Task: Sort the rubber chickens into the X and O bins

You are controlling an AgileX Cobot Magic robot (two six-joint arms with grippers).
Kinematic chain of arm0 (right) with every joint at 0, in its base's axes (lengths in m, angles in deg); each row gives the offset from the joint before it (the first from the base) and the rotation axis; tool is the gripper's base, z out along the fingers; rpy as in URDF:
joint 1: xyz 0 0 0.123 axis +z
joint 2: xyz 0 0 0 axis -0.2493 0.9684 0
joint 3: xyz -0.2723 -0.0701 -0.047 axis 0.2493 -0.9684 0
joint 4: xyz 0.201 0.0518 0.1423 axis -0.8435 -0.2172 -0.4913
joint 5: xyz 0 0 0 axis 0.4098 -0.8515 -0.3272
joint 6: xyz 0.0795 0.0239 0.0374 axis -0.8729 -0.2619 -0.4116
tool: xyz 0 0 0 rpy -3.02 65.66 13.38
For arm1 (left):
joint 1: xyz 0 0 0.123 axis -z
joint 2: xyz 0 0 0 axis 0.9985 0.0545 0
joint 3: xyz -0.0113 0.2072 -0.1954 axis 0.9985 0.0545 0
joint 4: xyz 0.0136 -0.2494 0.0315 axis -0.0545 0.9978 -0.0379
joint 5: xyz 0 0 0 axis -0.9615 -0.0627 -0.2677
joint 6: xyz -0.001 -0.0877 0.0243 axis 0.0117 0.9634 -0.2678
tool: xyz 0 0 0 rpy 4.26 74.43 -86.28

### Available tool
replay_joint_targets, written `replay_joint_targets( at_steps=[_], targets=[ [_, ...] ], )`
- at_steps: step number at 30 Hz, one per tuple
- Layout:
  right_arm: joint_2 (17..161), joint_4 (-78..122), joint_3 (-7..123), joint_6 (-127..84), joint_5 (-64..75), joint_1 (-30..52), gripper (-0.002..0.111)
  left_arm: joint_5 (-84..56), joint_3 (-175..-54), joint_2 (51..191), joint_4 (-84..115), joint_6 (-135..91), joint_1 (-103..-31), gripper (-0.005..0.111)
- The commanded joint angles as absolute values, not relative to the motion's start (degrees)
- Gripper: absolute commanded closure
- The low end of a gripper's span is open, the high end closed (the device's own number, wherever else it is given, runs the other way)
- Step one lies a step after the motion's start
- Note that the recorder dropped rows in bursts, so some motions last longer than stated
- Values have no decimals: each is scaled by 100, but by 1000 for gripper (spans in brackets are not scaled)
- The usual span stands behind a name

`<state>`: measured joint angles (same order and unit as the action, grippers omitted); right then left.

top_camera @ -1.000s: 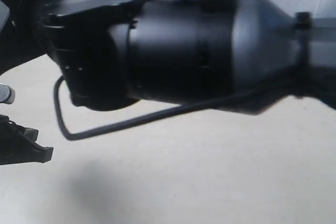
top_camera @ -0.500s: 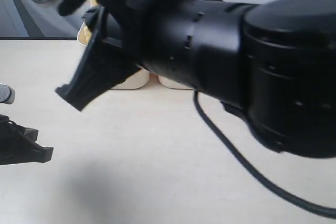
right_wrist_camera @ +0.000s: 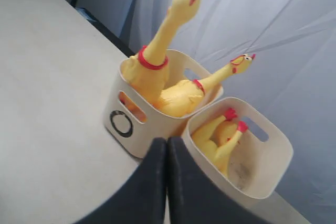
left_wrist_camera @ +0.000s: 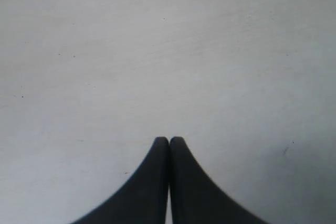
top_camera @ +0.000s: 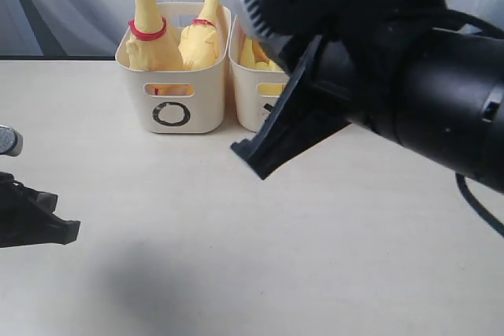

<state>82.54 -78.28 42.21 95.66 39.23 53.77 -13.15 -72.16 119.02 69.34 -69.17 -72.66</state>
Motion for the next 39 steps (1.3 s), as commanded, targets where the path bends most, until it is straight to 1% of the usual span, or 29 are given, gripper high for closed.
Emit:
replay_joint_targets(
  at_steps=[1,13,22,26,28,31,35,39],
  targets=[
    [8083,-7788,4204,9558,4187,5351,109,-1261,-7193,11879,6954,-6907,-7268,107],
    [6900,-7788,4204,9558,4210,5351,109,-1261,-7193,11879,6954,-6907,-7268,107],
    [6348,-7788,4204,9558,4169,5294,109,-1261,-7193,11879,6954,-6907,-7268,107],
    [6150,-7788,4204,9558,3949,4634,109,-1261,-7193,11879,6954,-6907,-7268,107],
    [6097,-7788,4204,9558,3473,4159,109,-1261,-7193,11879,6954,-6907,-7268,107],
    [6032,-7788,4204,9558,2370,3254,109,-1261,-7193,11879,6954,-6907,-7268,107],
    [5889,-7574,4199,9558,-41,1948,109,-1261,-7193,11879,6954,-6907,-7268,107],
    [5773,-7584,4199,9558,-1247,1004,109,-1261,-7193,11879,6954,-6907,-7268,107]
  ],
)
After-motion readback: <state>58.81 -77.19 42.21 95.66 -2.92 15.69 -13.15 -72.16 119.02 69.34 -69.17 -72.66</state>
